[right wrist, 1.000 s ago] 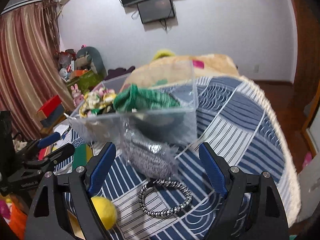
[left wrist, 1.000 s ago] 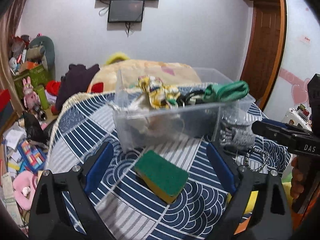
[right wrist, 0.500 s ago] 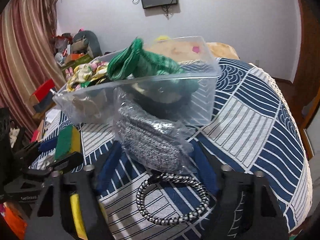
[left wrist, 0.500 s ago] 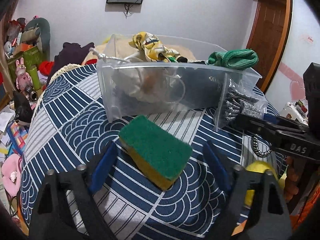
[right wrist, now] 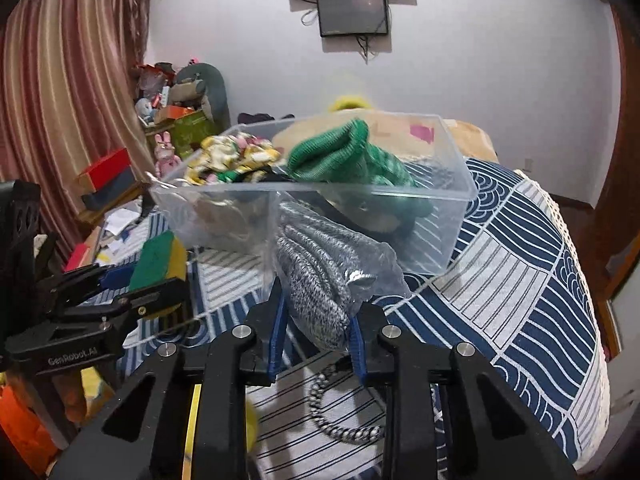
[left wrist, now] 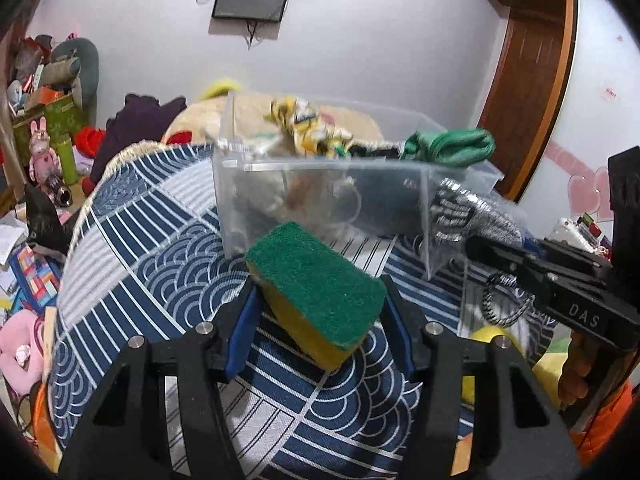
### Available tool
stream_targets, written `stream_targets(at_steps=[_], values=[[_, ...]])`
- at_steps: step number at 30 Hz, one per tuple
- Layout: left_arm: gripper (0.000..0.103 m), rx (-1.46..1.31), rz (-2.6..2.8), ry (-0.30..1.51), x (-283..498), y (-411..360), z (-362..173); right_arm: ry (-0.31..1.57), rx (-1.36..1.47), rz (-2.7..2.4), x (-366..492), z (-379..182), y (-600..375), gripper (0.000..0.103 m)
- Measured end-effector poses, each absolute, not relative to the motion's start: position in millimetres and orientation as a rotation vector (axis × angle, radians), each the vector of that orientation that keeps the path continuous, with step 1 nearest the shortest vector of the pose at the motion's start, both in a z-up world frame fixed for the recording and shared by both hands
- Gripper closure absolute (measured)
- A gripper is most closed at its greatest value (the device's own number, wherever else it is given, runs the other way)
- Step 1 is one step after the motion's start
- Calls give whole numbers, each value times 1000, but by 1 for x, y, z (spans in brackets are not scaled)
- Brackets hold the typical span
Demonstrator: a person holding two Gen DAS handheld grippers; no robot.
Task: Organize soft objects
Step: 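Grasp the green sponge with the left tool while the right tool grasps the bagged grey glove, then lower the sponge into the box with the left tool while the right tool releases the glove bag inside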
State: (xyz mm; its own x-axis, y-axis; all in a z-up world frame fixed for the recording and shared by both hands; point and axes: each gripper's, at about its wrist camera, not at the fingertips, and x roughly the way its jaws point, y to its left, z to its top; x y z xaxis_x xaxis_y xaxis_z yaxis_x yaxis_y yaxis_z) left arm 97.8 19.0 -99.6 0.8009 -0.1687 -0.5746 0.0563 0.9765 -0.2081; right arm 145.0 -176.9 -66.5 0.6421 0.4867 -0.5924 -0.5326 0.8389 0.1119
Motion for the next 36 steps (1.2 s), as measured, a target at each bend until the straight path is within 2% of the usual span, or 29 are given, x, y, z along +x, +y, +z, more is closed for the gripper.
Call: stream_targets(at_steps=[23, 36], values=[[46, -141, -106, 471, 114, 35, -33, 449, -33, 588, 134, 2, -183, 81], [46, -97, -82, 542, 164, 36, -42, 531, -73, 599, 181, -12, -139, 81]])
